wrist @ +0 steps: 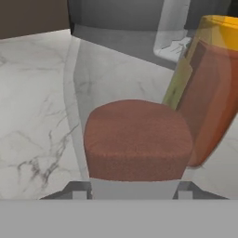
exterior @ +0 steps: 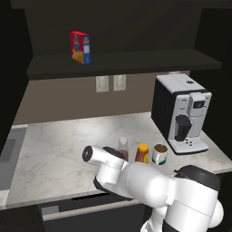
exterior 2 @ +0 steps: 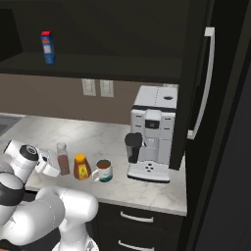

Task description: Pick the cinnamon and honey bottle from the cabinet and place them next to the mug.

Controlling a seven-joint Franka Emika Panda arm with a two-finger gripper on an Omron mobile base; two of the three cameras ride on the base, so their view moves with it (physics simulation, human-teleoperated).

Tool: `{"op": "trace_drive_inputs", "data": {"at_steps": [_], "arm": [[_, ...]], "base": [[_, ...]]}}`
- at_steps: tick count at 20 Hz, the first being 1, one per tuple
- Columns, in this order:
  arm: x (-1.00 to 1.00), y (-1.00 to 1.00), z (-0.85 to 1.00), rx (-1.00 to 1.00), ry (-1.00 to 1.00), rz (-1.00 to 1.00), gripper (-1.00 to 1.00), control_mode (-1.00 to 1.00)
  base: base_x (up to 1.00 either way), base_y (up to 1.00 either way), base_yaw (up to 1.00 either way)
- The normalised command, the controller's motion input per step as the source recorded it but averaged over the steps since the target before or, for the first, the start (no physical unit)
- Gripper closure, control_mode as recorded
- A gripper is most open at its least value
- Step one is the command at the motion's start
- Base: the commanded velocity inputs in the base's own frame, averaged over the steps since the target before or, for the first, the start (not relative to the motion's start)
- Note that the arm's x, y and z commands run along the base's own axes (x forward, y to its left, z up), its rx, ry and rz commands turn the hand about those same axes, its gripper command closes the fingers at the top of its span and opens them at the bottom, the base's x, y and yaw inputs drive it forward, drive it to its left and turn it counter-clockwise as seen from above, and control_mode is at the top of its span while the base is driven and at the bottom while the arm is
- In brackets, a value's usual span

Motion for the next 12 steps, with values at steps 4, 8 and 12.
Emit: {"op": "trace_drive_inputs", "data": {"at_steps": [4, 8, 12], "arm": [[0.00, 0.00, 0.00, 0.00, 0.00, 0.00, -1.00, -1.00], [0.00, 0.00, 0.00, 0.00, 0.00, 0.00, -1.00, -1.00], [0.00, 0.00, 0.00, 0.00, 0.00, 0.00, -1.00, -1.00]], "base": [[0.00, 0.00, 0.00], [0.00, 0.00, 0.00], [0.00, 0.00, 0.00]]}}
